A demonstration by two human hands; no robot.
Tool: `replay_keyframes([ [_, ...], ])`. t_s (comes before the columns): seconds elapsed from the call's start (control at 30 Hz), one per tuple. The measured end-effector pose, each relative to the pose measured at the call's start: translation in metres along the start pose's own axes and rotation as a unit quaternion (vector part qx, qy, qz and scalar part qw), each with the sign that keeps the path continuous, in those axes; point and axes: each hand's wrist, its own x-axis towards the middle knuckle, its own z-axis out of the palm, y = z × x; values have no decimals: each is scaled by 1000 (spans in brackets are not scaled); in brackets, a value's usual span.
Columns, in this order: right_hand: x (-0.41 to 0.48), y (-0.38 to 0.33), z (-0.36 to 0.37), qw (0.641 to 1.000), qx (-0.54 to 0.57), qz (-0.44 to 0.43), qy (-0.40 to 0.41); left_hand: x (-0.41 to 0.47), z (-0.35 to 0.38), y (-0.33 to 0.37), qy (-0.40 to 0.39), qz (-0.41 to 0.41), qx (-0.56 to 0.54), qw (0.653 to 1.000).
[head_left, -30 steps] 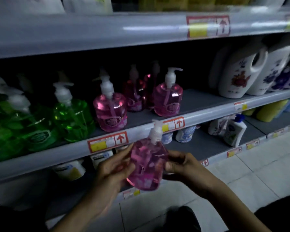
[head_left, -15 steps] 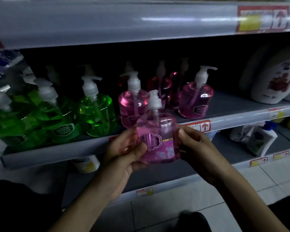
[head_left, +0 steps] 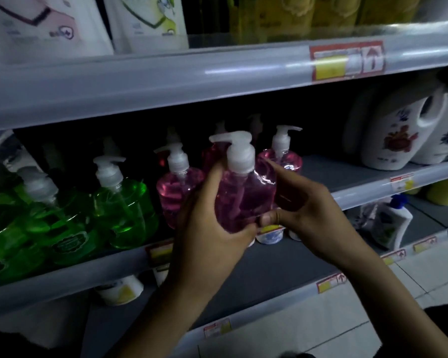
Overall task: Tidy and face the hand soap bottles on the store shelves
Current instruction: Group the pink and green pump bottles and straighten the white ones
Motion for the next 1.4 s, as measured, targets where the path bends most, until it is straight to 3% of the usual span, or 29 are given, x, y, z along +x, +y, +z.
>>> replay_keyframes([
  [0.17,20,9,-14,989,-114,-56,82,24,20,0,124,91,224,962],
  [0.27,27,21,-15,933,-317,-98,141,29,27,-6,145,85,260,951],
  [0.37,35,31,-14,905,-382,-93,164,31,31,-16,140,71,278,948],
  [0.53,40,42,-25,935,-324,-77,119,31,38,-26,93,64,304,946],
  [0.77,38,55,-36,917,-373,-92,107,26,43,-27,45,30,315,948],
  [0.9,38,48,-37,955,-264,-21,133,37,41,-23,38,-5,346,938],
  [1.17,34,59,-38,983,-104,24,148,43,40,-27,3,-17,407,913],
  [1.4,28,57,-33,976,-143,58,155,34,36,-33,-6,-5,427,904],
])
